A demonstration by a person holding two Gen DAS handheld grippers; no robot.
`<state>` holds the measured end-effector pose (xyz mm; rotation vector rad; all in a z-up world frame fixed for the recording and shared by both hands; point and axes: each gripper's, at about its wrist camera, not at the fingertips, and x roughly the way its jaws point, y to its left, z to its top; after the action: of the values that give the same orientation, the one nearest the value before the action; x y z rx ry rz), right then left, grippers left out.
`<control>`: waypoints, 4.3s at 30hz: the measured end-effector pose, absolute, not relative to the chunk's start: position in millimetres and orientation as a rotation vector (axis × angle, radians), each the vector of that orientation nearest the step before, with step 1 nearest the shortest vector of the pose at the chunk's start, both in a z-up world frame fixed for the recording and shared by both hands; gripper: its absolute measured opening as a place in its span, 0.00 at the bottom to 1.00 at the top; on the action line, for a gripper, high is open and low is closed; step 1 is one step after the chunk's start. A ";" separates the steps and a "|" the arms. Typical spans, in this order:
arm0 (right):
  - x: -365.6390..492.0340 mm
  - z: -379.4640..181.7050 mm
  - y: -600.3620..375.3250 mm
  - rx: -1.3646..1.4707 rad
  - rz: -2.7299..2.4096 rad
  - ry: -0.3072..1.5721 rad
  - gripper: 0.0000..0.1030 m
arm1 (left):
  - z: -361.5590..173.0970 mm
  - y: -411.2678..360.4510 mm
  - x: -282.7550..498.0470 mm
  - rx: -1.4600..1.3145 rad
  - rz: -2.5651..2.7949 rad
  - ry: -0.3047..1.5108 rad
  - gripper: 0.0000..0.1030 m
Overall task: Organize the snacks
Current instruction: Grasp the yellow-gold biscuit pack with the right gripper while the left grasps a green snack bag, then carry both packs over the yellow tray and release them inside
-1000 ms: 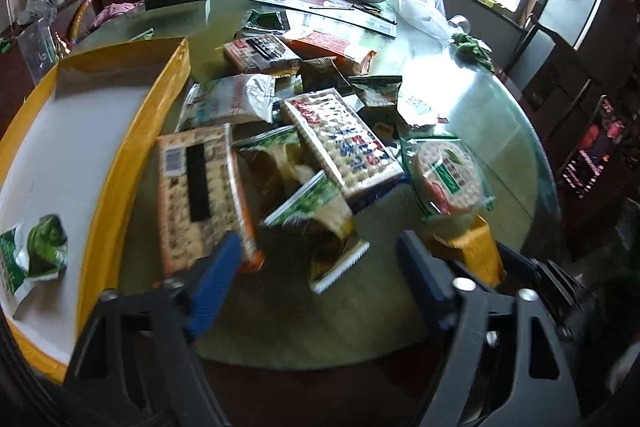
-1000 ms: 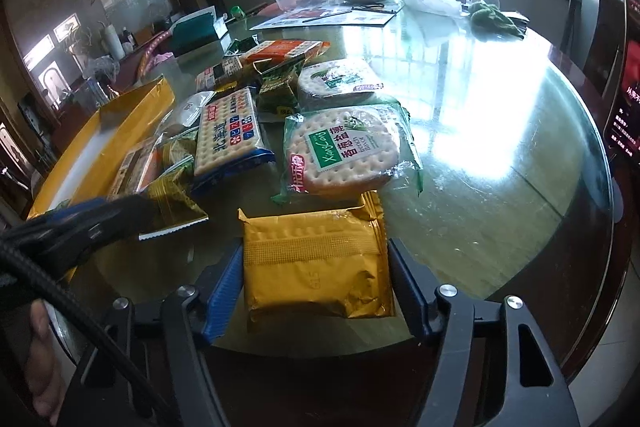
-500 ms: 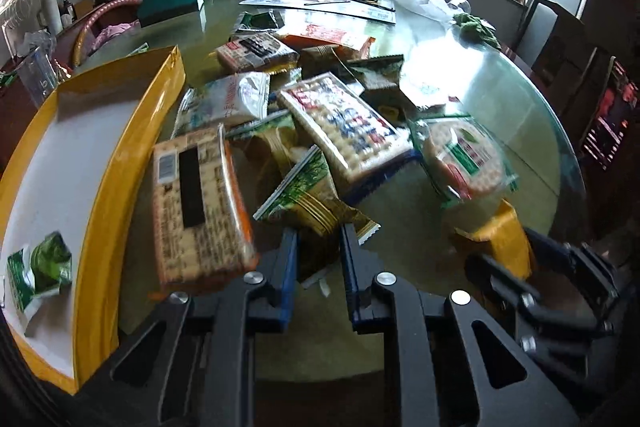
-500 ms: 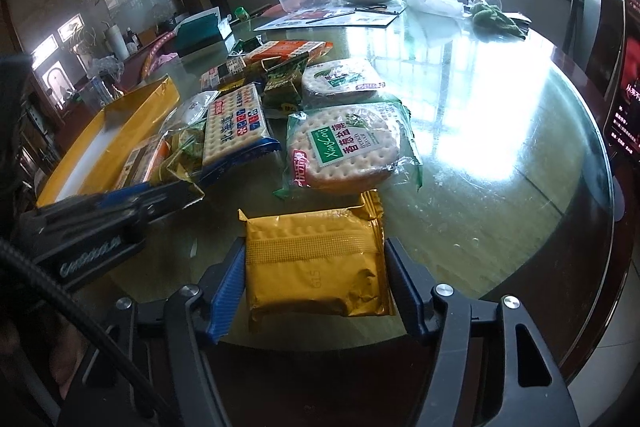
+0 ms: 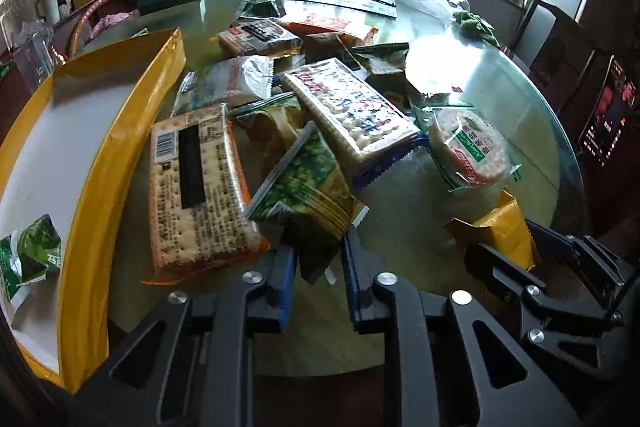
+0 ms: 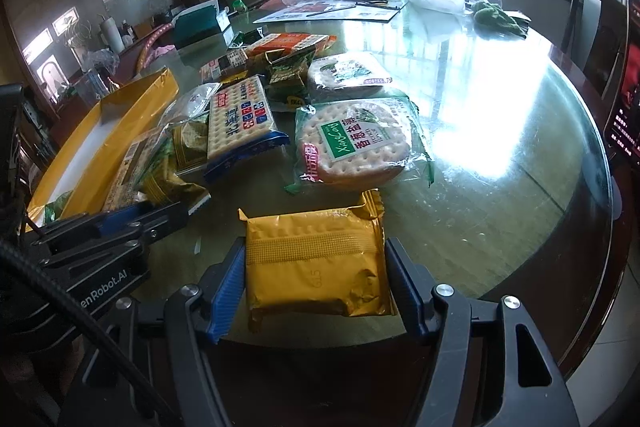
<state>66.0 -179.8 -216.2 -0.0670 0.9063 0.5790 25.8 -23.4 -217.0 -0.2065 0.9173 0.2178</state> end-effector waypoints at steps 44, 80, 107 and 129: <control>30.9 -169.7 -129.2 -0.008 0.810 0.793 0.50 | -145.6 38.9 -44.0 -0.502 0.107 0.710 0.18; 26.5 -150.1 62.0 -0.084 1.178 0.847 0.50 | -141.4 200.3 -99.9 -0.621 0.545 0.606 0.18; 39.4 -179.9 94.4 -0.181 1.096 0.910 0.50 | -175.0 226.8 -85.4 -0.634 0.634 0.745 0.19; 38.2 -167.3 46.5 -0.076 1.114 0.907 0.66 | -148.7 190.1 -89.4 -0.586 0.653 0.677 0.77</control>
<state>38.2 46.5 -167.3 -0.0758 0.9066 1.1141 -89.4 190.1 -148.7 -0.5863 0.6770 0.6525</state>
